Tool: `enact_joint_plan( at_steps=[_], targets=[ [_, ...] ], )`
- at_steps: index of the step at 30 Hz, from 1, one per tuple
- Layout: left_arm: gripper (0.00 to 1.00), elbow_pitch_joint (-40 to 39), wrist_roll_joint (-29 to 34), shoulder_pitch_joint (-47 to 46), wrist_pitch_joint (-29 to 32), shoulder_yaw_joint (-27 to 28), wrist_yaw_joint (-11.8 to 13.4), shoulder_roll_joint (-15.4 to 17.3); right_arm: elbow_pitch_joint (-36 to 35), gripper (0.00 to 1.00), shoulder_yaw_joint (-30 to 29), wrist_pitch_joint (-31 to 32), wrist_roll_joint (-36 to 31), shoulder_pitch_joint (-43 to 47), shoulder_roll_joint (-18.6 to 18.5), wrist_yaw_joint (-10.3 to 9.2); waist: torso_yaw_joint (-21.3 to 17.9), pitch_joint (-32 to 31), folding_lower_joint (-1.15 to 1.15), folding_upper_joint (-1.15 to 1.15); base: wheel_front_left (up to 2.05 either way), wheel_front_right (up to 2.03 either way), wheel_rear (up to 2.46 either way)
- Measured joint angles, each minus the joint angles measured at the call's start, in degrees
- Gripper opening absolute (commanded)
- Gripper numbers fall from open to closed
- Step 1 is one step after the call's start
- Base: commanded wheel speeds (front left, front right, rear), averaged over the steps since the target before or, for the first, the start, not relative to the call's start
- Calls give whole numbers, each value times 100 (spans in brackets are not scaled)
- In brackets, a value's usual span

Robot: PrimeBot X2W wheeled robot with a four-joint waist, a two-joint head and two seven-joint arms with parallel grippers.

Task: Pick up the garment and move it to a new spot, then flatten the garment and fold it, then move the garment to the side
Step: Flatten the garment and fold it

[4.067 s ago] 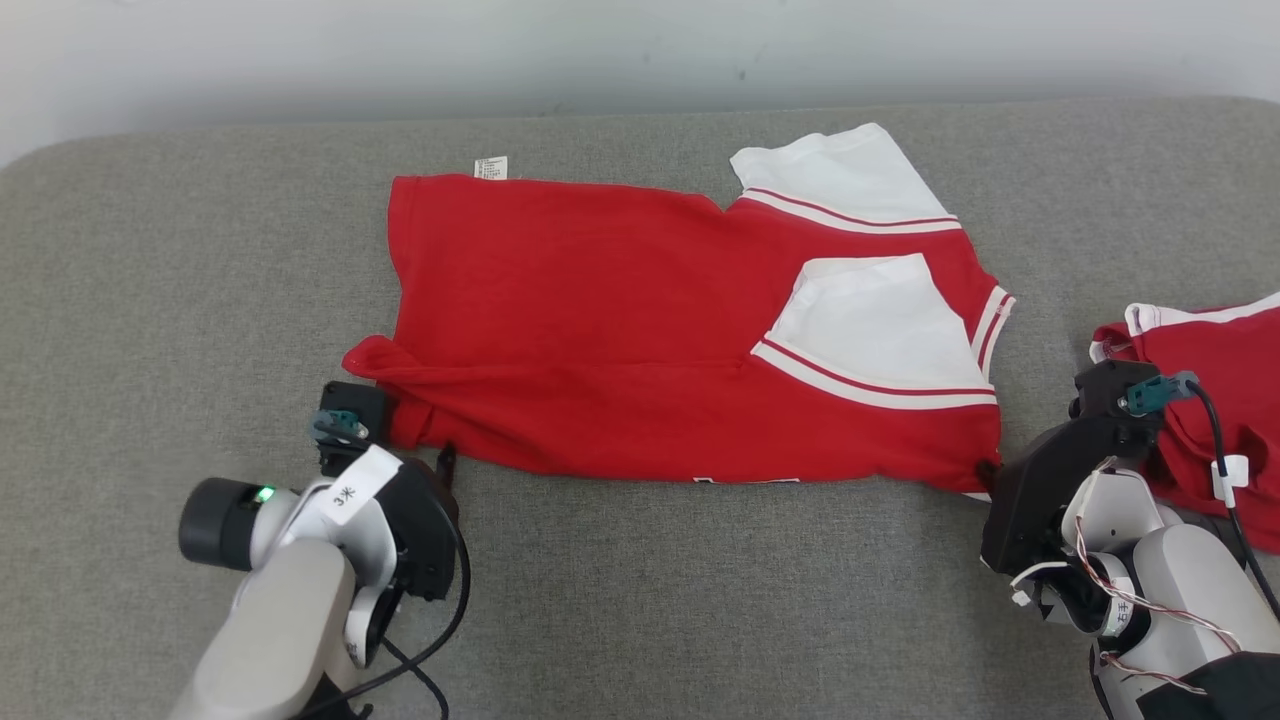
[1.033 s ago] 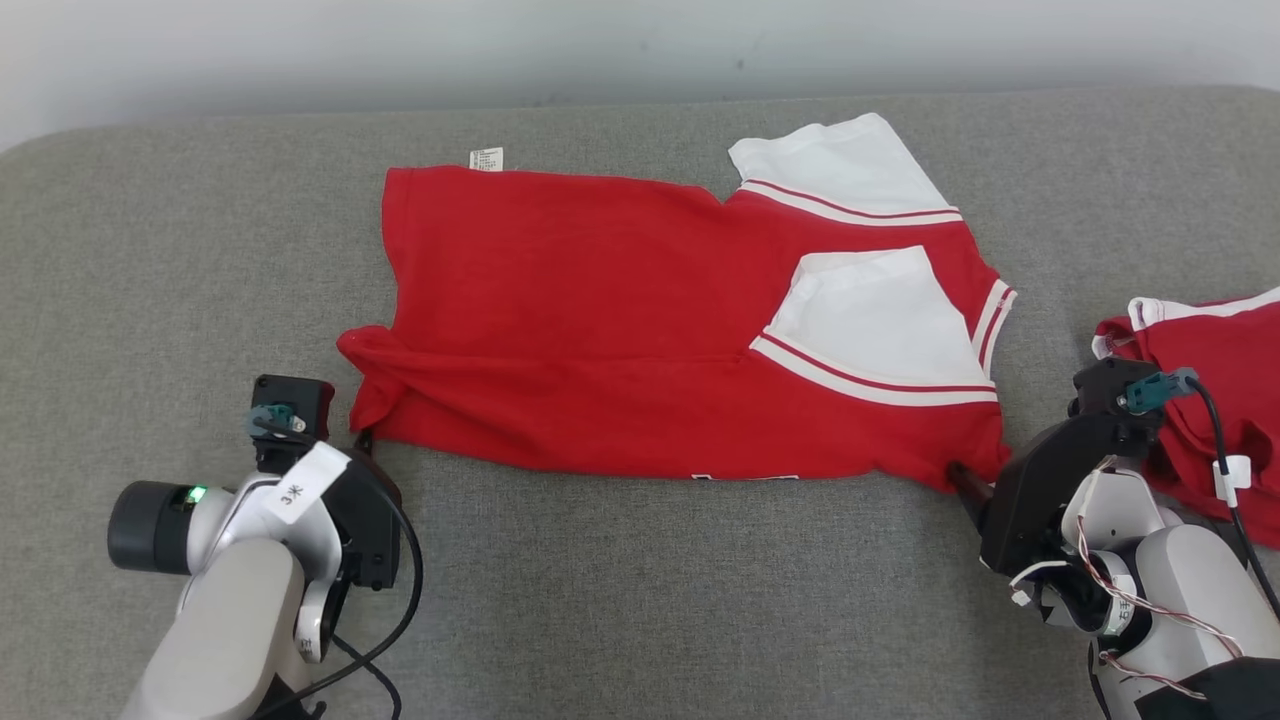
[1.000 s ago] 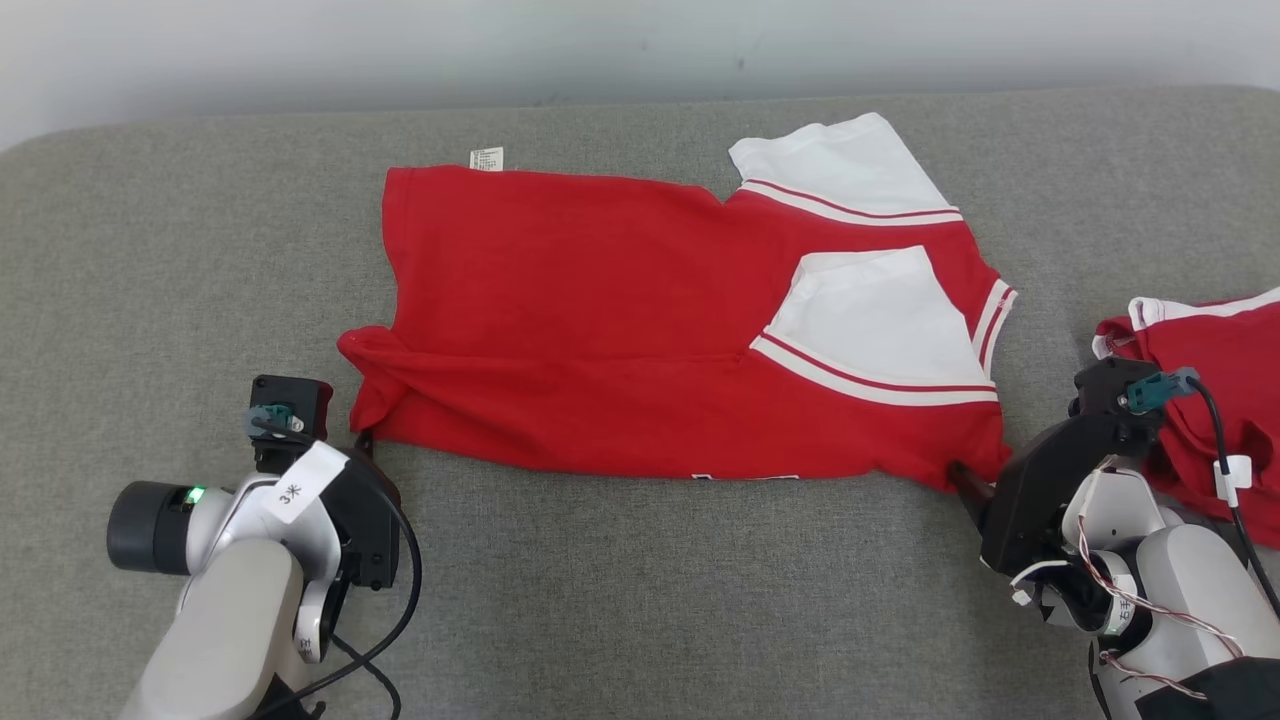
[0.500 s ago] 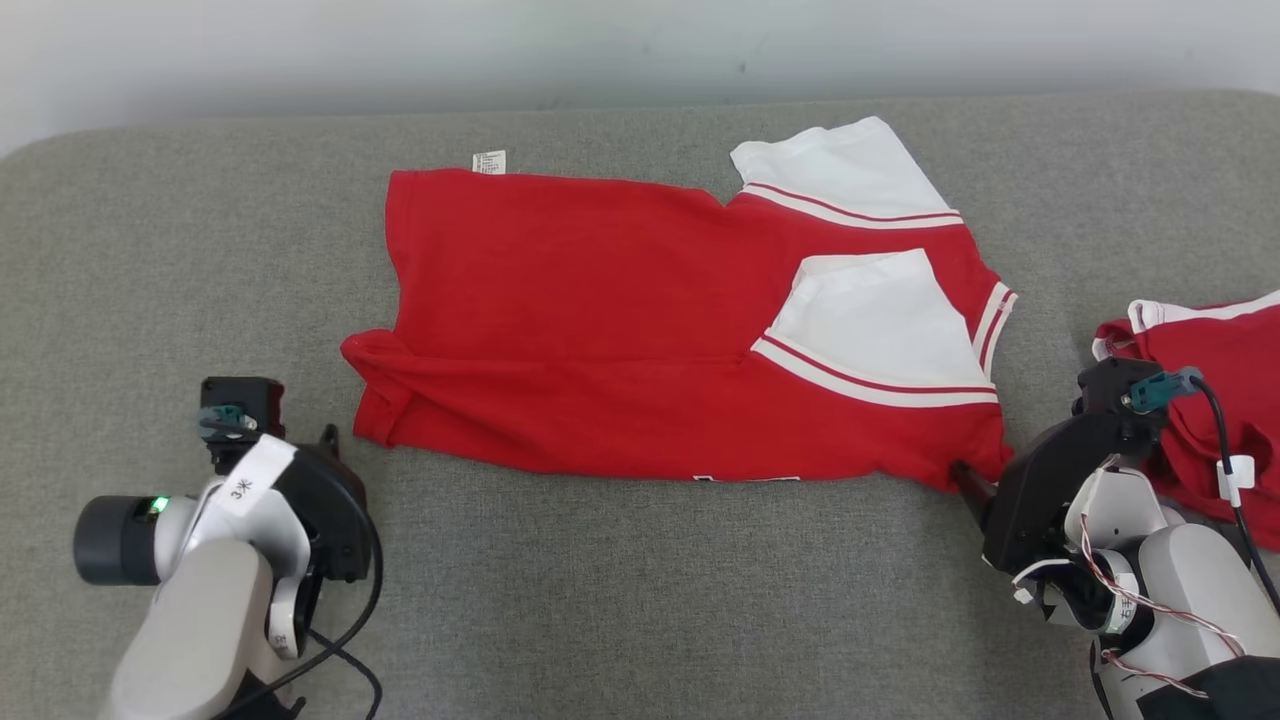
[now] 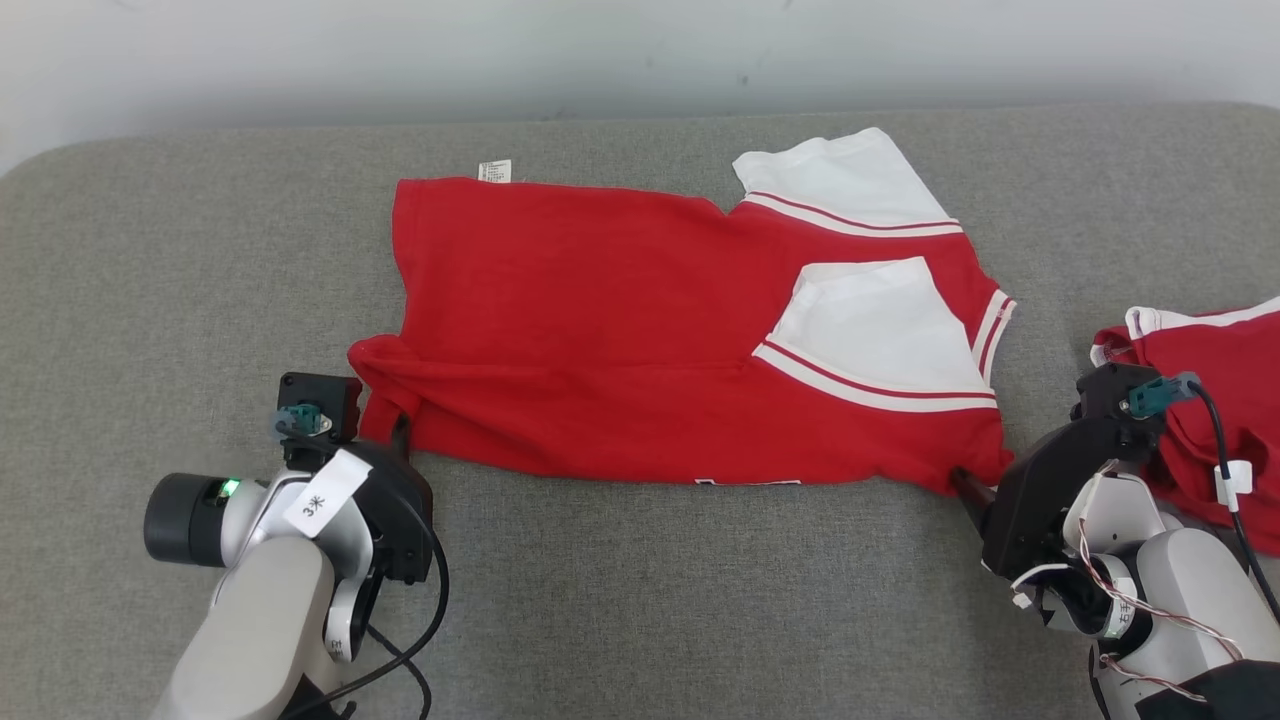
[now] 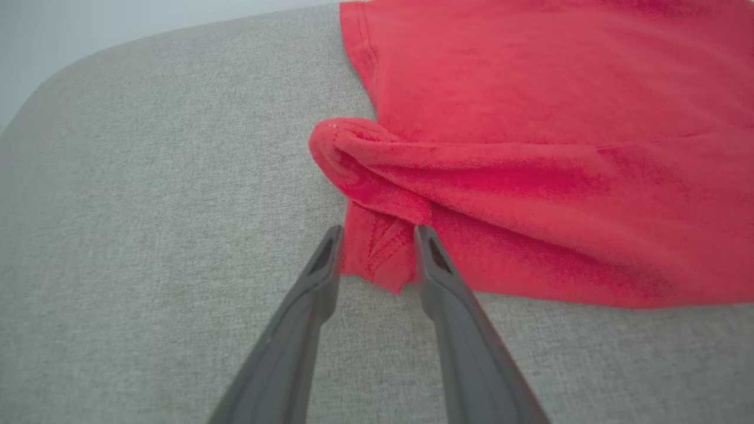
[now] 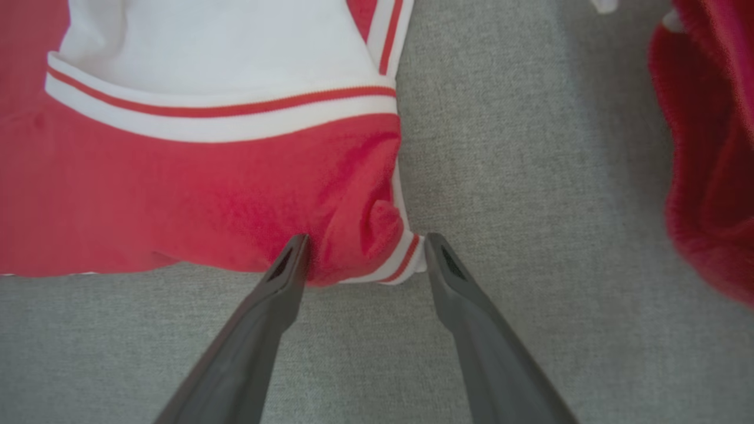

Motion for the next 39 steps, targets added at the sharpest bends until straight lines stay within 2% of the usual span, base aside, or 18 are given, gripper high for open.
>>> enact_joint_plan(
  at_steps=[12,20,30,39],
  targets=[
    [60,-225,1,79,-35,85,26,44,-42,100,-14,0,0,42,5,0,-33,57,1,0,0,0,0],
    [64,-307,2,83,1,-71,-8,-79,-34,100,-9,1,0,41,11,-1,-3,47,1,0,0,0,0],
    [56,-79,130,119,143,-9,25,118,-52,100,-5,2,-1,41,15,-1,-37,102,1,0,0,0,0],
    [56,-58,127,118,141,-31,19,82,-69,100,-13,1,-1,30,15,-1,-46,146,1,0,0,0,0]
  ],
)
